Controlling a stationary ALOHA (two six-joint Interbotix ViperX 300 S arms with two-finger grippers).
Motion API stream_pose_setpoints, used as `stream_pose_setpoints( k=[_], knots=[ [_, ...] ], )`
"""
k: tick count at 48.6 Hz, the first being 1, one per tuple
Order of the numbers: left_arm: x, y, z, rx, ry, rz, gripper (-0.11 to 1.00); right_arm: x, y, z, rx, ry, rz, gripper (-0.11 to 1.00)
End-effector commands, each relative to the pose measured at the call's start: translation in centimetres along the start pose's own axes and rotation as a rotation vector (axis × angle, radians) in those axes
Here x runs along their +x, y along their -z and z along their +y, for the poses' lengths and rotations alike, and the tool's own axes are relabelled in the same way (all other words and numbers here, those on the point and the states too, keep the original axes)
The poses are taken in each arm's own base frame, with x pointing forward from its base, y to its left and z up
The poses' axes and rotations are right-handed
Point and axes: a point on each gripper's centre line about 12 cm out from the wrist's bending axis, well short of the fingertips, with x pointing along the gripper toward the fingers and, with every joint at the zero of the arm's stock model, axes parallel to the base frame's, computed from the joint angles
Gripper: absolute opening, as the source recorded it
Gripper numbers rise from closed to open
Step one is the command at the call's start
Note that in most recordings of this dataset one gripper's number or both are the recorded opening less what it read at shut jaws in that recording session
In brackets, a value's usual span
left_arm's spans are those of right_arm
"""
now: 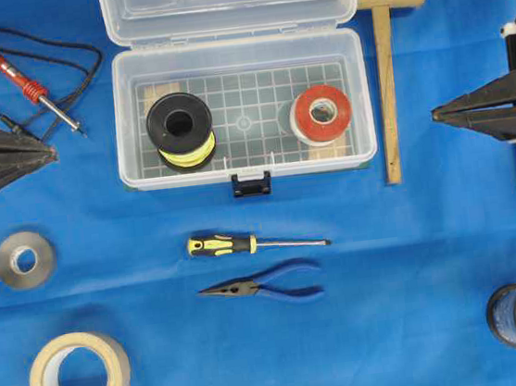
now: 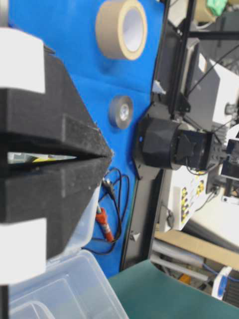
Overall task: Close the tool box with the left arm.
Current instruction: 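Move the left gripper up toward the raised clear lid of the tool box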
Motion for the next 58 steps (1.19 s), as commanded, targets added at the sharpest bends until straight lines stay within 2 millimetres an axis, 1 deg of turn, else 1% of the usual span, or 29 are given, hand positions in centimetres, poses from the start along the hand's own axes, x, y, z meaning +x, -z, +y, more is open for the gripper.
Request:
stream_pose_setpoints(
  k=[1, 7, 13, 19, 23, 24, 26, 28, 31, 38, 40, 43, 45, 51, 58],
  knots=[
    [0.5, -1.0, 0.2, -0.011, -0.013, -0.026, 0.00, 0.4, -1.4, -0.4, 0.003, 0.017, -0.034, 0.00],
    [0.9, -1.7, 0.6, -0.015, -0.033, -0.043, 0.00, 0.6, -1.3, -0.4, 0.005, 0.022, -0.005, 0.00],
    [2.2, -2.4, 1.7, -0.001, -0.081, -0.031, 0.00, 0.7, -1.2, -0.5, 0.004, 0.027, 0.008, 0.00],
    [3.9, -2.9, 3.8, 0.006, -0.166, -0.002, 0.00, 0.7, -1.1, -0.6, 0.004, 0.028, 0.012, 0.00],
    [5.0, -3.6, 6.0, 0.010, -0.244, 0.012, 0.01, 0.8, -1.1, -0.6, 0.004, 0.028, 0.014, 0.00],
    [5.1, -3.6, 6.2, 0.011, -0.252, 0.014, 0.01, 0.8, -1.0, -0.6, 0.004, 0.028, 0.015, 0.00],
    [5.7, -4.0, 7.4, 0.012, -0.293, 0.024, 0.01, 0.8, -1.0, -0.6, 0.003, 0.028, 0.017, 0.00],
    [6.1, -4.3, 8.4, 0.019, -0.323, 0.033, 0.07, 0.8, -1.0, -0.5, 0.005, 0.027, 0.022, 0.00],
    [6.6, -4.7, 9.8, 0.028, -0.365, 0.043, 0.20, 0.8, -0.9, -0.5, 0.005, 0.027, 0.029, 0.00],
    [8.0, -5.4, 13.8, 0.049, -0.471, 0.089, 0.64, 0.8, -0.7, -0.5, 0.005, 0.027, 0.040, 0.00],
    [8.3, -5.5, 15.0, 0.053, -0.499, 0.111, 0.75, 0.8, -0.6, -0.5, 0.003, 0.026, 0.045, 0.00],
    [8.9, -5.3, 16.7, 0.056, -0.534, 0.151, 0.88, 0.8, -0.5, -0.5, 0.003, 0.026, 0.052, 0.00],
    [9.3, -5.0, 17.9, 0.053, -0.557, 0.179, 0.90, 0.8, -0.5, -0.6, 0.005, 0.028, 0.055, 0.00],
    [10.6, -4.1, 21.6, 0.019, -0.616, 0.300, 0.91, 0.9, -0.1, -0.6, 0.002, 0.028, 0.071, 0.00],
    [12.2, -3.1, 24.6, -0.007, -0.635, 0.455, 0.91, 1.0, 0.1, -0.6, 0.002, 0.028, 0.080, 0.00]
  ],
)
